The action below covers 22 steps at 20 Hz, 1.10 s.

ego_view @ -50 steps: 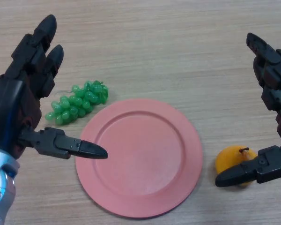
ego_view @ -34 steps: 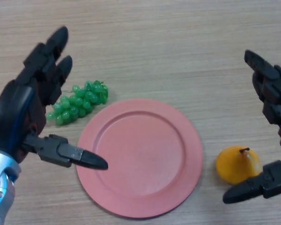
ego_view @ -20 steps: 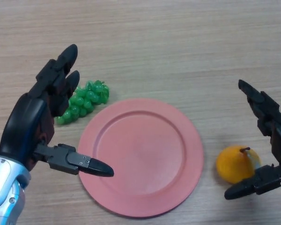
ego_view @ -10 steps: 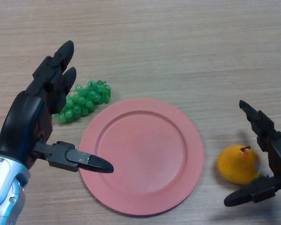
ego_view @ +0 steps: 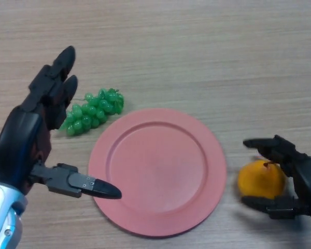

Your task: Pick up the yellow pear and place it on the plate

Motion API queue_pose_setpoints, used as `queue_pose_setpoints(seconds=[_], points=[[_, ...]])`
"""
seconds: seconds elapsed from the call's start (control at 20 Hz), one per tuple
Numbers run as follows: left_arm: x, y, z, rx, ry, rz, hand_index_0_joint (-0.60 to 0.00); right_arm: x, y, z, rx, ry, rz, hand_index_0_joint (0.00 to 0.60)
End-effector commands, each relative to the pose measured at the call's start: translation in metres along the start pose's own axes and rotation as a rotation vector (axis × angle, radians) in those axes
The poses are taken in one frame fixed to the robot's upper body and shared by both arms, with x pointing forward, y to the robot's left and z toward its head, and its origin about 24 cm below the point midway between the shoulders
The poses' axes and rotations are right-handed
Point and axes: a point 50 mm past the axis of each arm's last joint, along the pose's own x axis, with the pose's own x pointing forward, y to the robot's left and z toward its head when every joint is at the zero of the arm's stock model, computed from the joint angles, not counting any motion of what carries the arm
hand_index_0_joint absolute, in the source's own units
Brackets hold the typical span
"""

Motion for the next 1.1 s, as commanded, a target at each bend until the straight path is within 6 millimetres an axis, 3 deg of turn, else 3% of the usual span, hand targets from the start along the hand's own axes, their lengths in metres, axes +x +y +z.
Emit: queue_pose_setpoints(seconds=[0.05, 0.35, 0.7, 0.9, 1.1], points=[[-0.006, 0.011, 0.034, 0.067, -0.217, 0.055, 0.000, 0.003, -0.024, 0.034, -0.020, -0.200, -0.106, 0.600], [-0.007, 0.012, 0.037, 0.043, -0.226, 0.049, 0.000, 0.005, -0.020, 0.079, 0.046, -0.254, -0.083, 0.600], [-0.010, 0.015, 0.039, 0.015, -0.226, 0.035, 0.000, 0.033, 0.041, 0.129, 0.230, -0.357, 0.088, 0.600], [-0.012, 0.024, 0.040, 0.013, -0.227, 0.033, 0.000, 0.049, 0.075, 0.129, 0.227, -0.346, 0.152, 0.600], [-0.014, 0.029, 0.036, 0.011, -0.228, 0.037, 0.000, 0.049, 0.091, 0.119, 0.281, -0.256, 0.225, 0.600]])
